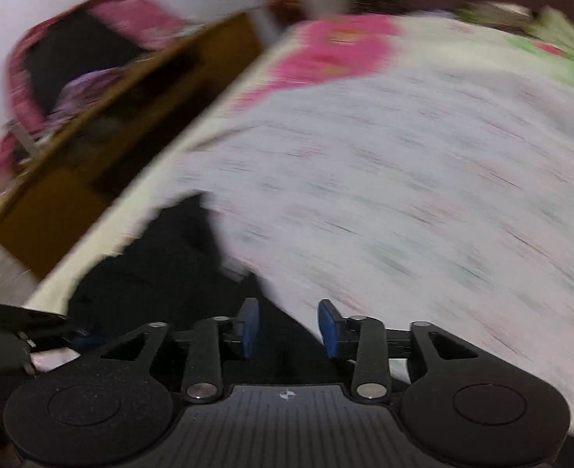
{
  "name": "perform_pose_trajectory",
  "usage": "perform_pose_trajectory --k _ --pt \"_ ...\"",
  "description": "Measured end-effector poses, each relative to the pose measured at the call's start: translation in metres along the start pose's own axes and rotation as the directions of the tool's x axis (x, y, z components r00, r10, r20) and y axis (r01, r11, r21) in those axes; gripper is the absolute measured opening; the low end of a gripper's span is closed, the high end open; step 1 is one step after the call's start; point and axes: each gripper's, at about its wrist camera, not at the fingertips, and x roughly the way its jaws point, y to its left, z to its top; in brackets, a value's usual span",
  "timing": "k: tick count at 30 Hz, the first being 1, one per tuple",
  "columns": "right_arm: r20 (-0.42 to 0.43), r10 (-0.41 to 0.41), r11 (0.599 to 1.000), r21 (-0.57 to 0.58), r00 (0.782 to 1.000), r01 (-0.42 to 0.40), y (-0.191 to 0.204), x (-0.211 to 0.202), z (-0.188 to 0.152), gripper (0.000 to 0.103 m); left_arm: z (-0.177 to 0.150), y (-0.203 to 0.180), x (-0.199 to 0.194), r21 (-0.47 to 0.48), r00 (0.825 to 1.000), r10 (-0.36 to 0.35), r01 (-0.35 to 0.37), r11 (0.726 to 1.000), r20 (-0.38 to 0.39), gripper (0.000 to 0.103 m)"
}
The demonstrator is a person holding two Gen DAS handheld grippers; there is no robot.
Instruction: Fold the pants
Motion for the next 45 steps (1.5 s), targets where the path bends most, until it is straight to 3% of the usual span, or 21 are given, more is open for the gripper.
perform_pose_trajectory --k 2,6,11,13,17,22,25,27,28,30,32,34,37,40,45 --pt "-0.024 0.048 0.998 -0.039 0.999 -0.049 0.023 0.036 0.023 0.028 -0.004 0.023 -0.003 -0.025 0.999 -0.031 0.031 0.999 0.007 0.047" --pt "-0.078 0.051 0.998 -0.037 0.996 -0.054 0.052 0.103 0.053 0.030 -0.007 0.060 -0.002 -0.034 0.996 -0.087 0.088 0.996 0.011 0.047" --pt "-0.134 0.034 0.999 -0.021 0.990 -0.037 0.063 0.149 0.062 0.037 -0.014 0.096 0.002 -0.017 0.991 -0.130 0.130 0.991 0.025 0.048" --pt "-0.170 0.072 0.997 0.009 0.983 -0.072 0.063 0.166 0.066 0.038 -0.015 0.110 0.007 -0.049 0.989 -0.145 0.146 0.988 0.025 0.048" --pt "-0.258 0.125 0.991 0.074 0.958 -0.110 0.065 0.188 0.068 0.038 -0.017 0.126 0.009 -0.103 0.989 -0.144 0.146 0.984 0.031 0.048" --pt "-0.265 0.220 0.973 0.132 0.939 -0.191 0.057 0.183 0.074 0.041 -0.021 0.138 -0.001 -0.158 0.990 -0.130 0.137 0.978 0.052 0.048" --pt "-0.301 0.200 0.980 0.047 0.932 -0.195 0.063 0.192 0.073 0.050 -0.022 0.134 -0.001 -0.168 0.992 -0.113 0.121 0.978 0.054 0.048" --pt "-0.314 0.217 0.976 0.038 0.924 -0.216 0.065 0.192 0.072 0.050 -0.022 0.128 -0.004 -0.165 0.993 -0.102 0.110 0.980 0.057 0.048" --pt "-0.312 0.217 0.975 0.032 0.925 -0.218 0.068 0.192 0.072 0.048 -0.022 0.126 -0.004 -0.166 0.993 -0.100 0.108 0.980 0.057 0.048" --pt "-0.312 0.166 0.983 -0.020 0.935 -0.182 0.078 0.191 0.072 0.012 -0.023 0.124 -0.002 -0.168 0.994 -0.098 0.106 0.980 0.055 0.048" --pt "-0.323 0.124 0.988 -0.047 0.938 -0.147 0.089 0.189 0.071 0.000 -0.024 0.121 -0.005 -0.170 0.994 -0.091 0.099 0.980 0.055 0.048" --pt "-0.308 0.154 0.986 -0.013 0.939 -0.166 0.096 0.178 0.074 0.000 -0.027 0.122 -0.008 -0.179 0.995 -0.084 0.094 0.979 0.063 0.049" --pt "-0.244 0.260 0.965 0.031 0.934 -0.261 0.114 0.149 0.086 0.000 -0.032 0.129 -0.015 -0.205 0.996 -0.060 0.073 0.976 0.066 0.049" --pt "-0.222 0.337 0.939 0.014 0.915 -0.343 0.143 0.127 0.089 0.000 -0.045 0.138 -0.026 -0.248 0.998 -0.037 0.051 0.967 0.060 0.050" --pt "-0.301 0.402 0.904 -0.021 0.865 -0.427 0.192 0.131 0.064 0.000 -0.077 0.147 -0.045 -0.307 1.000 -0.010 0.015 0.952 0.019 0.052"
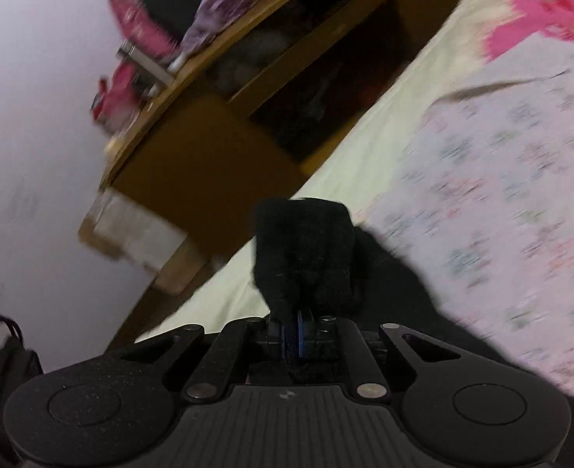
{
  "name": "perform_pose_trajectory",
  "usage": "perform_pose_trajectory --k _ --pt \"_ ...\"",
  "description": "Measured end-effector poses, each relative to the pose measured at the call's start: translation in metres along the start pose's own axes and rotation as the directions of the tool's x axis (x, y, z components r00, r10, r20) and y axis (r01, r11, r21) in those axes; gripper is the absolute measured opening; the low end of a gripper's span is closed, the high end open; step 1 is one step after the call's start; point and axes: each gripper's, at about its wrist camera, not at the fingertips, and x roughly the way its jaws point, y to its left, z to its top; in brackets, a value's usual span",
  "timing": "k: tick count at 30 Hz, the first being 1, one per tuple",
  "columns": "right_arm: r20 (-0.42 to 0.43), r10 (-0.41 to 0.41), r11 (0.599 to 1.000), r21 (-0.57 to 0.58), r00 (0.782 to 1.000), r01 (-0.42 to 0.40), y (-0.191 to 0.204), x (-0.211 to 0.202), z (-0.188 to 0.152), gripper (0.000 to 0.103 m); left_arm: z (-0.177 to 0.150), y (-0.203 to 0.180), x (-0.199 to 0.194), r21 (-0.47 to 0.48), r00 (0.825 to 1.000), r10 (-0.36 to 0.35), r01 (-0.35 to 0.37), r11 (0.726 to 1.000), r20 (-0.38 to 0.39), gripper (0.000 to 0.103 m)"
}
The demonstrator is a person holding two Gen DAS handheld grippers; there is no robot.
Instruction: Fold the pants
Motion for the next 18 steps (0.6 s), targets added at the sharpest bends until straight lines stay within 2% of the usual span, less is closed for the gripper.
perform_pose_trajectory --k 3,7,12,18 --pt "-0.069 0.009 1.000 0.000 0.998 -0.009 0.009 0.031 -0.014 0.000 -0.018 0.006 -0.004 -0.030 0.999 0.008 -0.009 0.999 -0.035 0.052" --pt "-0.132 -0.028 0.999 -0.038 0.991 0.024 0.013 0.066 -0.028 0.000 -0.033 0.011 0.000 -0.059 0.998 0.005 -0.009 0.998 -0.066 0.053" --pt "-0.182 -0.050 0.995 -0.096 0.982 0.033 0.025 0.082 -0.038 0.000 -0.032 0.012 0.003 -0.060 0.998 -0.012 0.008 0.998 -0.059 0.053" --pt "-0.220 -0.072 0.994 -0.097 0.973 0.051 0.025 0.102 -0.045 0.002 -0.025 0.010 0.004 -0.040 0.998 -0.020 0.017 0.999 -0.062 0.053"
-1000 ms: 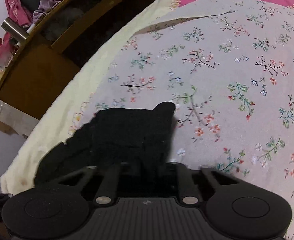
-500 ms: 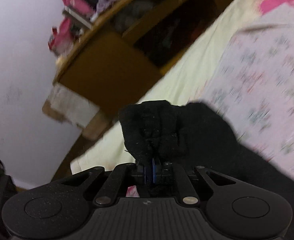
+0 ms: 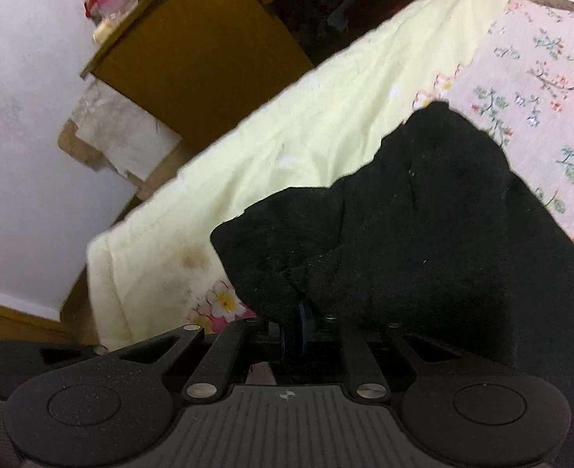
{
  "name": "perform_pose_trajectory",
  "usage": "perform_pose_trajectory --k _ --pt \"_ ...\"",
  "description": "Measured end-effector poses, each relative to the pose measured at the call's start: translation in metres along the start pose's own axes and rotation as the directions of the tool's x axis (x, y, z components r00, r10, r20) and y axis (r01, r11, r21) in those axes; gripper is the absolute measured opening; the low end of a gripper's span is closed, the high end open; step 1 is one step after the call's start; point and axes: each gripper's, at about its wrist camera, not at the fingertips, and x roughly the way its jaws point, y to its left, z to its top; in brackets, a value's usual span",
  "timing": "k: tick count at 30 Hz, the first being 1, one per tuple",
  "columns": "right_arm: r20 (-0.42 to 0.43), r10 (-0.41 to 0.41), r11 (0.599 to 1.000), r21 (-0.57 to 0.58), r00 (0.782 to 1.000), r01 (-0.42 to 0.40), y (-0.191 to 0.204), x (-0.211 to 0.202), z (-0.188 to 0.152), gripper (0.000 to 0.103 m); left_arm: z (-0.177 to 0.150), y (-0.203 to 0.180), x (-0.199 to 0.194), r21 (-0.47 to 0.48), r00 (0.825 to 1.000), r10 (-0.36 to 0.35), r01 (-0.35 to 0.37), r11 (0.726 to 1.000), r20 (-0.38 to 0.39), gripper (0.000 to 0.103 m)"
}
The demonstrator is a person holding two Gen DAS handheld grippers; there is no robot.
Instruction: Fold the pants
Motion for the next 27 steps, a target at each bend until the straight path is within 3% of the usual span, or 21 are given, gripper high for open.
perform_pose_trajectory --k 6,7,8,9,13,15,18,22,25,27 --pt "0.014 0.042 0.996 0.076 0.999 -0.043 -0.009 -0.017 0.003 0.009 0.001 -0.014 0.000 0.056 1.000 -0.009 0.010 0.998 -0.019 0.053" --pt "0.038 0.049 0.995 0.086 0.998 -0.052 -0.011 -0.026 0.003 0.012 0.002 -0.015 0.000 0.068 1.000 -0.010 0.011 0.998 -0.022 0.053" --pt "0.070 0.054 0.994 0.096 0.996 -0.060 -0.012 -0.037 0.002 0.025 0.001 -0.016 -0.001 0.079 1.000 -0.007 0.008 0.997 -0.023 0.053" --pt "0.104 0.063 0.991 0.107 0.993 -0.074 -0.013 -0.050 -0.002 0.030 0.003 -0.017 -0.005 0.087 1.000 -0.003 0.004 0.996 -0.014 0.053" --pt "0.274 0.084 0.980 0.149 0.958 -0.129 -0.032 -0.117 -0.010 0.030 0.021 -0.022 -0.028 0.115 0.998 -0.011 0.003 0.993 0.066 0.053" --pt "0.295 0.082 0.976 0.168 0.952 -0.136 -0.040 -0.136 -0.013 0.030 0.038 -0.025 -0.036 0.141 0.994 -0.007 -0.009 0.990 0.109 0.053" --pt "0.367 -0.012 0.982 0.181 0.930 -0.059 -0.057 -0.170 -0.024 0.030 0.063 -0.028 -0.035 0.164 0.983 -0.023 -0.007 0.987 0.183 0.055" --pt "0.379 -0.203 0.953 0.287 0.903 0.094 -0.092 -0.198 -0.049 0.030 0.092 -0.036 -0.002 0.191 0.974 -0.094 0.054 0.980 0.207 0.055" --pt "0.323 -0.413 0.898 0.299 0.852 0.322 -0.114 -0.209 -0.066 0.030 0.094 -0.045 0.034 0.238 0.983 -0.065 0.023 0.971 0.171 0.055" --pt "0.274 -0.513 0.854 0.253 0.813 0.454 -0.130 -0.208 -0.076 0.030 0.084 -0.048 0.057 0.261 0.995 0.012 -0.039 0.965 0.101 0.055"
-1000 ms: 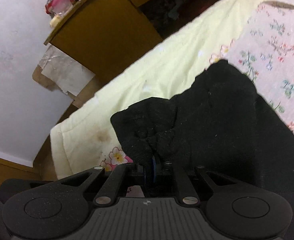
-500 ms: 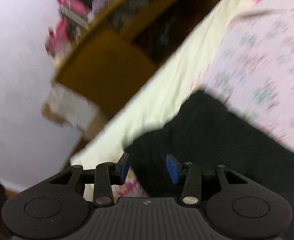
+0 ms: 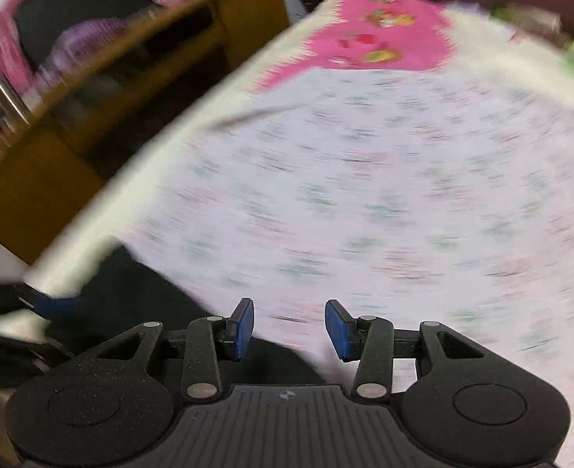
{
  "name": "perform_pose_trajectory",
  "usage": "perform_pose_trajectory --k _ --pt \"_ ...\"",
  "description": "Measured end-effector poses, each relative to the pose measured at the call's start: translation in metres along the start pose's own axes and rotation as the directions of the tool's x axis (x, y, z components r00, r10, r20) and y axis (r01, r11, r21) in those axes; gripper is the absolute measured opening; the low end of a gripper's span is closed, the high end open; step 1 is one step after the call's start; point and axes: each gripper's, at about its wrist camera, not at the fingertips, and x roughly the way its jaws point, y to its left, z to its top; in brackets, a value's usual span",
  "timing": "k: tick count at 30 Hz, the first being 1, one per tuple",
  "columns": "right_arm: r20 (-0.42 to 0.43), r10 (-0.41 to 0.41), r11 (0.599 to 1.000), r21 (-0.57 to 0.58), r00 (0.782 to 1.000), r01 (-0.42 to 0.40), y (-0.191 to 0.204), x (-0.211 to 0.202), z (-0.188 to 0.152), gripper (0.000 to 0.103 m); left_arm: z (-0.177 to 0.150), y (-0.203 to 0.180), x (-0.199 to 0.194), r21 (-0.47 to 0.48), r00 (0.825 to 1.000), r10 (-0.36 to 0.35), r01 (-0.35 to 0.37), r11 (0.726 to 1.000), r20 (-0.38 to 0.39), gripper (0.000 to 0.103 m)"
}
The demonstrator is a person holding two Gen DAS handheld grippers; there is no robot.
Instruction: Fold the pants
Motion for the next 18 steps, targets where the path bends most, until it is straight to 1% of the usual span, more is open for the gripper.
perform_pose_trajectory --k 2,3,4,5,7,8,10,11,13,16,18 --pt "-0.047 -0.045 0.996 -0.073 0.998 0.041 -0.011 0.011 -0.010 0.030 -0.019 0.002 0.017 0.004 0.993 0.033 -0.033 0.999 -0.109 0.055" --pt "-0.081 -0.056 0.992 -0.119 0.995 0.046 -0.014 0.019 -0.016 0.029 -0.027 0.005 0.023 -0.004 0.988 0.038 -0.039 0.999 -0.148 0.056" --pt "-0.108 -0.051 0.986 -0.161 0.993 0.033 -0.015 0.025 -0.021 0.029 -0.033 0.010 0.026 -0.013 0.985 0.030 -0.033 0.999 -0.169 0.056" --pt "-0.130 -0.042 0.980 -0.196 0.991 0.015 -0.015 0.030 -0.025 0.027 -0.036 0.014 0.027 -0.018 0.984 0.021 -0.025 1.000 -0.176 0.057" --pt "-0.181 -0.029 0.966 -0.257 0.983 -0.019 -0.015 0.039 -0.032 0.027 -0.036 0.016 0.028 -0.024 0.983 0.015 -0.020 1.000 -0.186 0.057" --pt "-0.201 -0.008 0.959 -0.278 0.980 -0.049 -0.016 0.041 -0.034 0.027 -0.035 0.014 0.029 -0.022 0.981 0.018 -0.023 0.999 -0.194 0.057" --pt "-0.245 0.060 0.945 -0.298 0.968 -0.134 -0.018 0.042 -0.035 0.026 -0.029 0.016 0.033 -0.012 0.977 0.031 -0.034 0.999 -0.211 0.057" --pt "-0.249 0.086 0.939 -0.303 0.965 -0.162 -0.017 0.040 -0.034 0.027 -0.029 0.013 0.036 -0.004 0.975 0.037 -0.039 0.999 -0.218 0.057" --pt "-0.270 0.148 0.923 -0.307 0.951 -0.231 -0.017 0.041 -0.031 0.027 -0.026 0.010 0.039 0.000 0.973 0.044 -0.045 0.999 -0.226 0.058" --pt "-0.273 0.220 0.904 -0.303 0.937 -0.300 -0.015 0.049 -0.024 0.027 -0.022 0.007 0.047 -0.003 0.970 0.050 -0.052 0.999 -0.239 0.059" --pt "-0.250 0.227 0.893 -0.331 0.941 -0.303 -0.007 0.062 -0.023 0.027 -0.018 0.007 0.049 0.001 0.968 0.052 -0.054 0.999 -0.244 0.060"
